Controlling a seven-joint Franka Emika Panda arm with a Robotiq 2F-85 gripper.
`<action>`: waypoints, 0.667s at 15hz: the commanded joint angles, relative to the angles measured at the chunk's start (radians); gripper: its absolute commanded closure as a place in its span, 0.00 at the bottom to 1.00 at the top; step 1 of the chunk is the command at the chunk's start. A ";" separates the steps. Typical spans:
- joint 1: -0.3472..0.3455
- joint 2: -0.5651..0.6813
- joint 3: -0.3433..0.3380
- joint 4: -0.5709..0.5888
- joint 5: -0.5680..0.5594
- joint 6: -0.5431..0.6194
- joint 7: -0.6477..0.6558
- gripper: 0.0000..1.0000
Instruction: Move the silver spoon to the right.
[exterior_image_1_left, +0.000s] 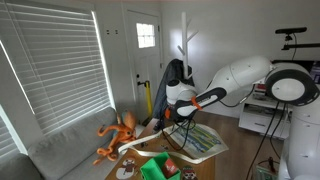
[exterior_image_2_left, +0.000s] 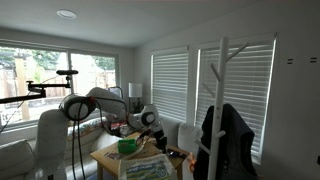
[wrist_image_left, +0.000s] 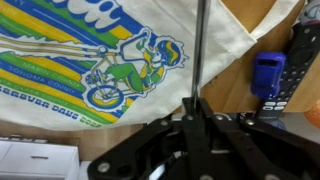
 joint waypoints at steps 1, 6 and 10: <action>0.056 0.087 0.009 0.103 0.021 -0.077 0.137 0.98; 0.100 0.124 0.002 0.141 0.047 -0.198 0.192 0.98; 0.062 0.107 -0.034 0.131 0.056 -0.227 0.180 0.98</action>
